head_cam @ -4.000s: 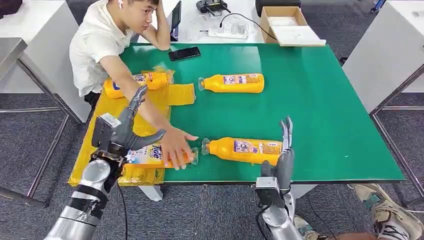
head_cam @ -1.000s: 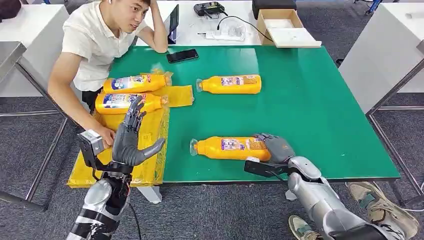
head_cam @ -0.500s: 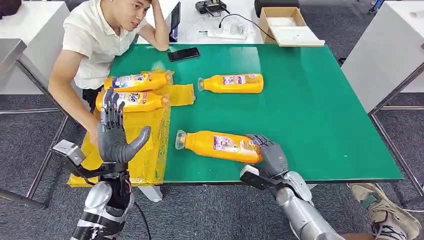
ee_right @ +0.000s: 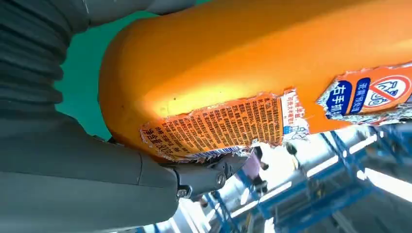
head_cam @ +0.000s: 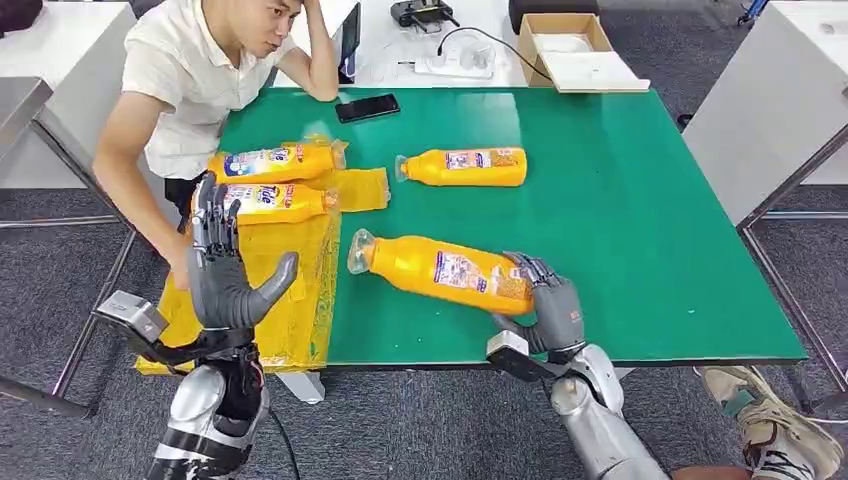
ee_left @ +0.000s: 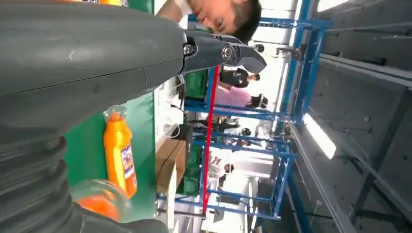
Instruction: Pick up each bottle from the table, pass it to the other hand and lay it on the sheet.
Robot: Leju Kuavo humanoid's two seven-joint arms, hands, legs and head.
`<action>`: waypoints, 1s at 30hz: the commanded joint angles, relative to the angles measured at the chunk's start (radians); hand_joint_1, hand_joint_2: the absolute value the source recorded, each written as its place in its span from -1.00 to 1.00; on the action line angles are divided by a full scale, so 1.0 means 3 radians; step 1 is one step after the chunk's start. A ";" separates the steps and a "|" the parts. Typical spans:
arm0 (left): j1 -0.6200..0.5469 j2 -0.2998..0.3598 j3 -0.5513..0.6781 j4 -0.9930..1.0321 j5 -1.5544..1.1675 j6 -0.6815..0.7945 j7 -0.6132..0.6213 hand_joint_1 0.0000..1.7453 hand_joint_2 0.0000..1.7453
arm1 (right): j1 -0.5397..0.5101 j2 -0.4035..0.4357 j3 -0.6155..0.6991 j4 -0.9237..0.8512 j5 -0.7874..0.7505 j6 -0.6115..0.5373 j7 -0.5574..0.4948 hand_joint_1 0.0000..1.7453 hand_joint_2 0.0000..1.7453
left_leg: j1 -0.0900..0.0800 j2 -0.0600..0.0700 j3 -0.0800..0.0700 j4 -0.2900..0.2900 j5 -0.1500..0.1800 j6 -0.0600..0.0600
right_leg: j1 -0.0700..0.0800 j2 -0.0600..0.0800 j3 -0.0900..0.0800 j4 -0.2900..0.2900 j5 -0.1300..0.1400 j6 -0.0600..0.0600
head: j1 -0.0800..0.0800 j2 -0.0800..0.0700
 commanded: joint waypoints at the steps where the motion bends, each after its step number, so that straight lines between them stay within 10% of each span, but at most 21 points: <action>1: 0.0023 0.0008 -0.0021 -0.0054 -0.0003 0.0017 -0.0007 -1.00 1.00 | 0.0082 0.0106 -0.0190 -0.0315 -0.0048 0.0012 0.0032 1.00 1.00 | 0.0004 0.0004 0.0010 0.0000 -0.0006 -0.0006 | 0.0005 -0.0002 0.0010 -0.0001 -0.0006 -0.0007 | 0.0000 -0.0001; 30: 0.0458 -0.0120 -0.0641 0.0277 -0.0054 -0.0763 -0.0114 -1.00 1.00 | 0.0635 0.0681 0.0406 -0.1380 -0.1357 0.0441 -0.0163 1.00 1.00 | 0.0002 0.0007 0.0004 -0.0005 -0.0008 -0.0005 | 0.0003 -0.0001 0.0002 -0.0004 -0.0007 -0.0007 | 0.0000 0.0000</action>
